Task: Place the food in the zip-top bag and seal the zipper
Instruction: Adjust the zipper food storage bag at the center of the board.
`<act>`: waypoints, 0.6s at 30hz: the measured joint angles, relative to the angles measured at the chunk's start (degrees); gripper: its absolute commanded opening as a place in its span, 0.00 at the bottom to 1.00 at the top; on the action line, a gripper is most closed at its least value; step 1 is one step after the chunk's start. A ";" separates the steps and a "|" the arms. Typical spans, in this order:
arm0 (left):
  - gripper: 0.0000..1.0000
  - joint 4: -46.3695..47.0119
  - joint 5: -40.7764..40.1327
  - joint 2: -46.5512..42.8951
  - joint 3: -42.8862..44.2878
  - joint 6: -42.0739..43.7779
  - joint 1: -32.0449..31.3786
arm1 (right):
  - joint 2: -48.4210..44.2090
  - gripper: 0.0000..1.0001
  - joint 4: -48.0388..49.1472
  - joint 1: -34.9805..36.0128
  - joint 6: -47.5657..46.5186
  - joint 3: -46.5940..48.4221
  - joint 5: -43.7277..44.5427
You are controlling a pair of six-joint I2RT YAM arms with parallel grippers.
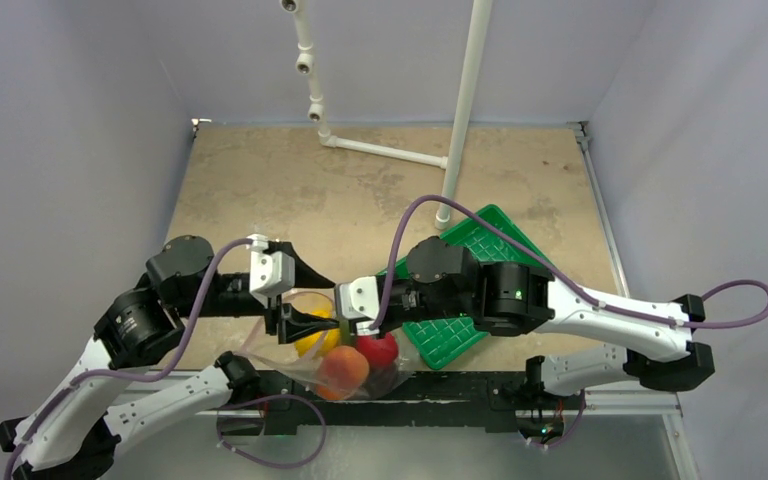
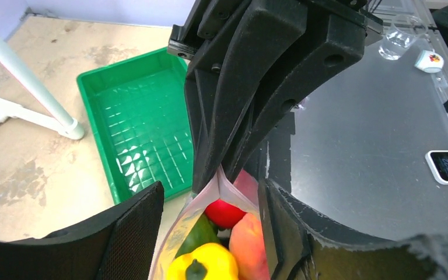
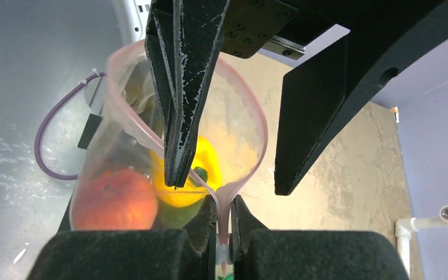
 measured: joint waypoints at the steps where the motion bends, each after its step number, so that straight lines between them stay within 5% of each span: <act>1: 0.58 0.04 0.42 0.42 0.00 -0.02 0.00 | -0.33 0.00 0.00 0.02 0.07 -0.24 -0.02; 18: 0.50 -4.44 4.26 9.99 1.25 -2.49 -0.07 | -3.21 0.00 -0.57 0.02 5.31 -3.26 2.23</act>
